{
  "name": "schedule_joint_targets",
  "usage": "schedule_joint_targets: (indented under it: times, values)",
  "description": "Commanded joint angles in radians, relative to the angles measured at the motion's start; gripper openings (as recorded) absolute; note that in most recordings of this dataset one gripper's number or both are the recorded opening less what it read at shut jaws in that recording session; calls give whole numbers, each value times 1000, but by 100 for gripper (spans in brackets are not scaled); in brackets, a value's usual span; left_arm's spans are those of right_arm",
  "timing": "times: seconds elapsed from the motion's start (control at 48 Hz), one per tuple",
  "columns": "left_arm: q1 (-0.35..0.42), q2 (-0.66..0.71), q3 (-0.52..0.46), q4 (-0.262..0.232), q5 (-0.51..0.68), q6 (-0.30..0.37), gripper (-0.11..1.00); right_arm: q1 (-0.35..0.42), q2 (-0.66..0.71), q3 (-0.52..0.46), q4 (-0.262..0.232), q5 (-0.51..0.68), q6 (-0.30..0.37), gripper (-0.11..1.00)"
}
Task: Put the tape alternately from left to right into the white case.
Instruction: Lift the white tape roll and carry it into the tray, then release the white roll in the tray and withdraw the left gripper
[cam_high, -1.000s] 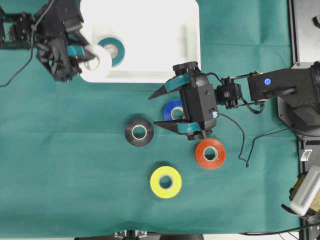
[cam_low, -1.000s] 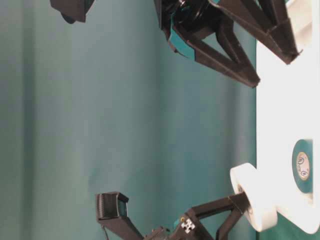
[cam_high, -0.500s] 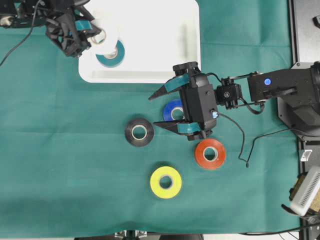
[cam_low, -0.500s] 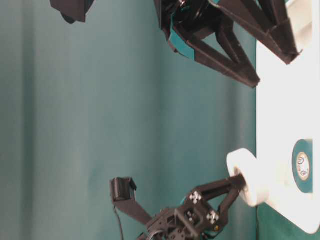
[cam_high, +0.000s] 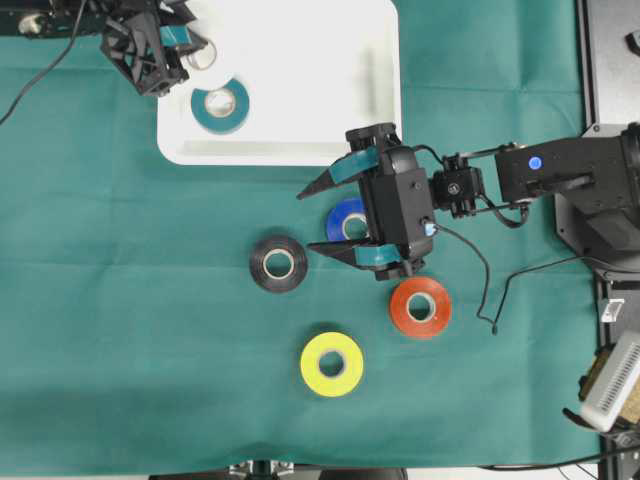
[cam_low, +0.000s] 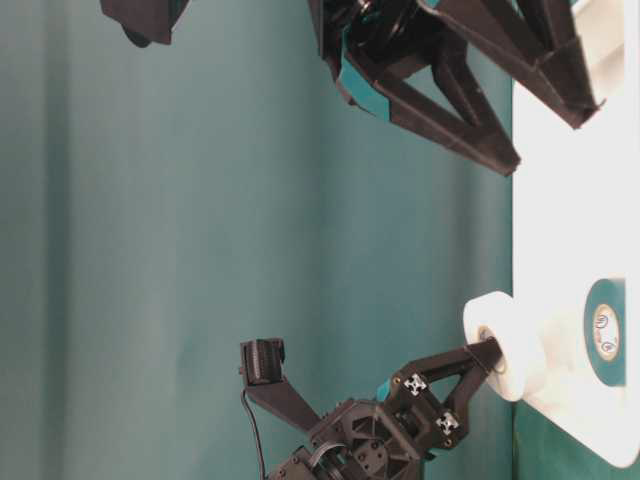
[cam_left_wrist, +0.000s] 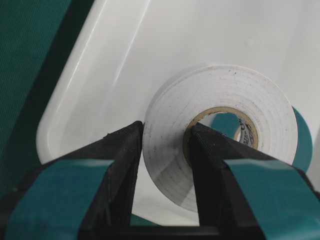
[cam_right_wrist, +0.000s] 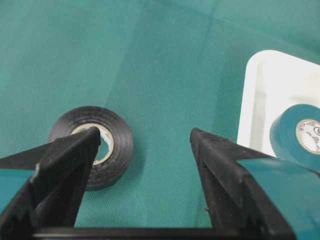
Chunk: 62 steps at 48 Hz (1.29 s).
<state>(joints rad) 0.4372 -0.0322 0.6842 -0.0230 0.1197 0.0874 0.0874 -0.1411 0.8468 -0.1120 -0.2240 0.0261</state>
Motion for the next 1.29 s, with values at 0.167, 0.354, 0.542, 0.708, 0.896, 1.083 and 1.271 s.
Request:
schedule_joint_targets:
  times: [0.167,0.354,0.542,0.708,0.896,1.083,1.271]
  values:
    - [11,-12,-23,0,-12,0,-2,2,-8,-12,3,-11,2,74]
    - [11,-12,-15,-2,-12,-2,24,2,3,-14,3,-11,2,74]
    - [6,-21,-11,-2,-12,-2,68,2,8,-20,3,-11,2,74]
    - [2,-29,-11,-2,-12,0,62,2,8,-20,3,-11,2,74]
    - [-17,-43,-11,-2,-12,0,62,2,8,-20,3,-11,2,74]
    - [-46,-55,-6,-2,-9,0,62,2,8,-20,3,-11,2,74]
    - [-92,-84,17,-2,-8,0,61,2,8,-18,3,-11,2,74]
